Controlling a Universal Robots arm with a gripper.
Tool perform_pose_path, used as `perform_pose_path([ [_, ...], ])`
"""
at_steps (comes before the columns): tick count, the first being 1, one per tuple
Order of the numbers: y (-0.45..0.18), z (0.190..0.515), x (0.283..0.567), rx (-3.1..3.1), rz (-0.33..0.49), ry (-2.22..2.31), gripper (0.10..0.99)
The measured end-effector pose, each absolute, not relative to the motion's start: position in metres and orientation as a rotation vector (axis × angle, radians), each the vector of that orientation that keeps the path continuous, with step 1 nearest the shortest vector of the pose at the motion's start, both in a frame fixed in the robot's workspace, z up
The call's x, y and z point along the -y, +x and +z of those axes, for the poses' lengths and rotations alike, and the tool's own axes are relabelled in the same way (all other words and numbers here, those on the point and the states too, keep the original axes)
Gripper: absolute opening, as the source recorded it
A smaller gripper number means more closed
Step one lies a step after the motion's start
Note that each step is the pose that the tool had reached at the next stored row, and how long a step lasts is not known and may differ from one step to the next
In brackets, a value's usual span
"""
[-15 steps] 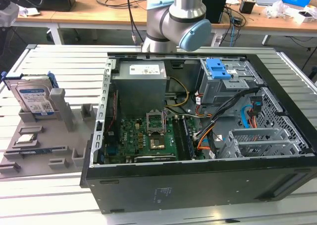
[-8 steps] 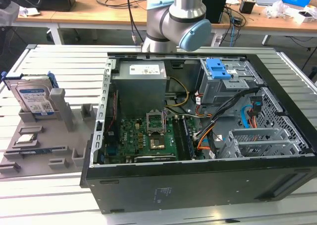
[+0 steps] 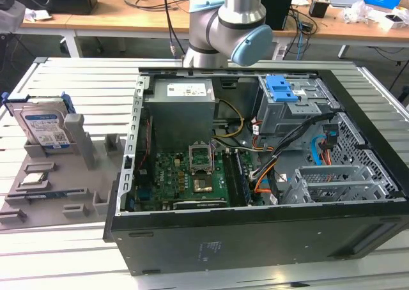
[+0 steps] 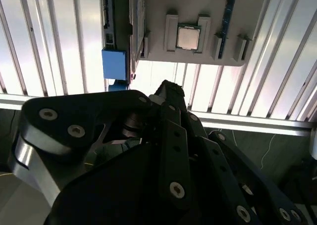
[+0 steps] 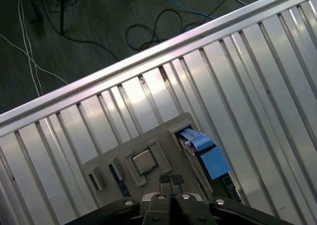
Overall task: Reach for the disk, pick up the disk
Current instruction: 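Pick up the disk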
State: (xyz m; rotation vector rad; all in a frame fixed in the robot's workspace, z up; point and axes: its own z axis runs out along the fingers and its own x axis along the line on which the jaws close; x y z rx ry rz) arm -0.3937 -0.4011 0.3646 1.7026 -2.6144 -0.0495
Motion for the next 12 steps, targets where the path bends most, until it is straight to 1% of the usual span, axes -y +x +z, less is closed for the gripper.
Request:
perform_pose_path([
  [12, -0.3936, 0.3646, 0.4011, 2.544, -0.048, 1.805, 0.106],
])
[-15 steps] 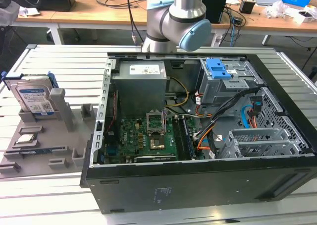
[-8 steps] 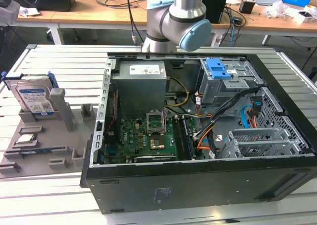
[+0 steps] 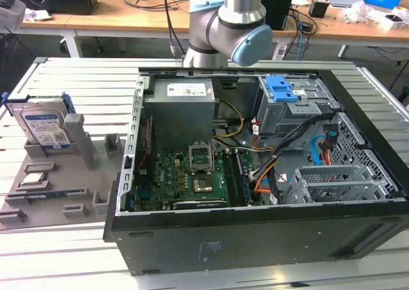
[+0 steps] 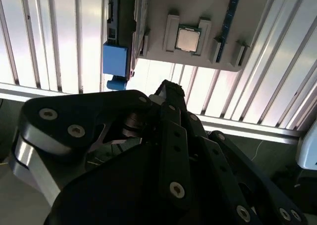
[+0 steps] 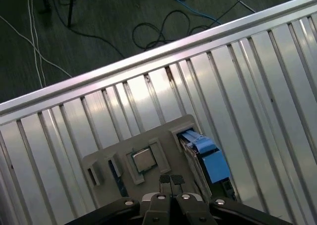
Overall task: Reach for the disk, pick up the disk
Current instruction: 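Pick up the disk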
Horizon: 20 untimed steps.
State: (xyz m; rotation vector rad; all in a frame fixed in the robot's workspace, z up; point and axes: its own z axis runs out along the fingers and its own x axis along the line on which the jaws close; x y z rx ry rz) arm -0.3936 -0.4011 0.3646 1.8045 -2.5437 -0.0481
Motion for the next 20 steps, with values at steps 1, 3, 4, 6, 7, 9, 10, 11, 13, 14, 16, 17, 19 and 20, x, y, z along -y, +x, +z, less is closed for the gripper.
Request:
perform_pose_path([
  [1, -0.3936, 0.3646, 0.4011, 2.536, -0.048, 1.816, 0.106],
  [3, -0.3936, 0.3646, 0.4011, 2.519, -0.048, 1.837, 0.106],
  [4, -0.3936, 0.3646, 0.4011, 2.509, -0.047, 1.851, 0.106],
  [6, -0.3936, 0.3646, 0.4011, 2.491, -0.047, 1.875, 0.106],
  [7, -0.3936, 0.3646, 0.4011, 2.483, -0.047, 1.885, 0.106],
  [9, -0.3936, 0.3646, 0.4011, 2.464, -0.047, 1.910, 0.106],
  [10, -0.3936, 0.3646, 0.4011, 2.458, -0.047, 1.918, 0.106],
  [11, -0.3936, 0.3646, 0.4011, 2.451, -0.046, 1.926, 0.106],
  [13, -0.3936, 0.3646, 0.4011, 2.436, -0.046, 1.945, 0.106],
  [14, -0.3936, 0.3646, 0.4011, 2.425, -0.046, 1.958, 0.106],
  [16, -0.3936, 0.3646, 0.4011, 2.411, -0.046, 1.975, 0.106],
  [17, -0.3936, 0.3646, 0.4011, 2.399, -0.045, 1.990, 0.106],
  [19, -0.3936, 0.3646, 0.4011, 2.384, -0.045, 2.007, 0.106],
  [20, -0.3936, 0.3646, 0.4011, 2.369, -0.045, 2.024, 0.106],
])
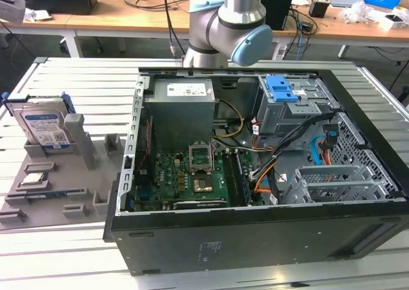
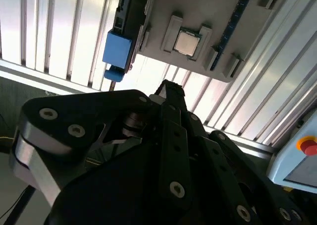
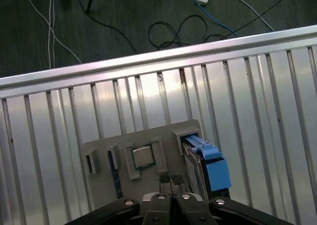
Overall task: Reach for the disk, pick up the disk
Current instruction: 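Pick up the disk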
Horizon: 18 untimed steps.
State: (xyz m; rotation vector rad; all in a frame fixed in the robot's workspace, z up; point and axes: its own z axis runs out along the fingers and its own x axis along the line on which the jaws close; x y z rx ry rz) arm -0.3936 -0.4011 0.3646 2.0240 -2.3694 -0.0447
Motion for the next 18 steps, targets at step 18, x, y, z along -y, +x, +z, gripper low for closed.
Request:
perform_pose_path([
  [18, -0.3935, 0.3646, 0.4010, 2.265, -0.043, 2.138, 0.106],
])
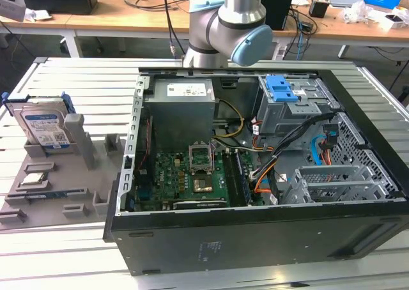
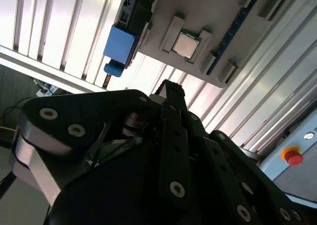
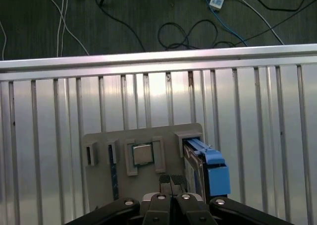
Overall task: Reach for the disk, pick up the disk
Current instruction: 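Pick up the disk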
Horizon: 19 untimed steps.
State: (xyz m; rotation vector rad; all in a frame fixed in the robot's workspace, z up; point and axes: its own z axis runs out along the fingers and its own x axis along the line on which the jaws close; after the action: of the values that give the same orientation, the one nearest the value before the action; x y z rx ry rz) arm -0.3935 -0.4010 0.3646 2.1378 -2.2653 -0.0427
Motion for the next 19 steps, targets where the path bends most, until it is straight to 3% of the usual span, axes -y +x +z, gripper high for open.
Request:
perform_pose_path([
  [19, -0.3936, 0.3646, 0.4007, 2.265, -0.043, 2.138, 0.114],
])
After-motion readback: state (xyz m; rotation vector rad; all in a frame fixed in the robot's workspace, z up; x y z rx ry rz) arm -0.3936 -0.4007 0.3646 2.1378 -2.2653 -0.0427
